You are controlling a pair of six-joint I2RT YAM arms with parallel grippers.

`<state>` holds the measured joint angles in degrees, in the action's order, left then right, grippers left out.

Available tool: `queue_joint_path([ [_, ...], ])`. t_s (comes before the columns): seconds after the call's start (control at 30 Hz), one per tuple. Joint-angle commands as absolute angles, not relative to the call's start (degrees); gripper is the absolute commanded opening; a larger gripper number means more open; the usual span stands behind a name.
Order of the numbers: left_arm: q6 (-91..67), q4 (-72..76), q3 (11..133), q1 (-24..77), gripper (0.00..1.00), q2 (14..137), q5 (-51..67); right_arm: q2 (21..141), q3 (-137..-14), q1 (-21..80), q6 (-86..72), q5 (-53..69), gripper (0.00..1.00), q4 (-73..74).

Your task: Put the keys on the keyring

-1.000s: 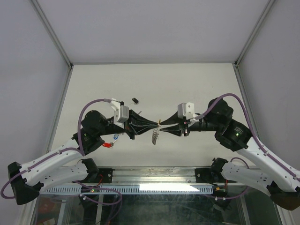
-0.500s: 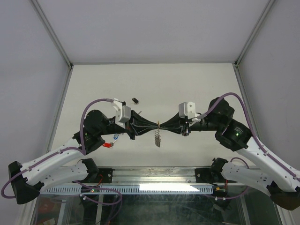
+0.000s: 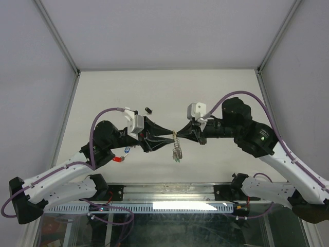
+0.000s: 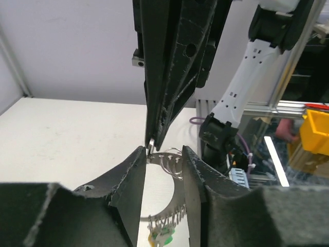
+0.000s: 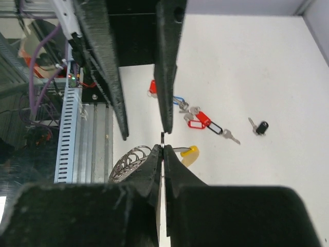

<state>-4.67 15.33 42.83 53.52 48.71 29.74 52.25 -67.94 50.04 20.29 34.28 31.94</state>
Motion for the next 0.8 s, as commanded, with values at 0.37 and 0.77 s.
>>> queue_joint_path([
  [0.37, -4.72, 10.47, 44.23, 53.01, 0.65, 49.62, 3.19, 67.72, -84.11, 50.26, 0.86, 3.95, 0.00, 50.20],
  [0.77, 1.10, 15.36, 41.96, 53.13, 0.83, 57.39, 11.11, 73.24, -89.28, 50.18, -11.25, 2.24, 0.00, 52.18],
])
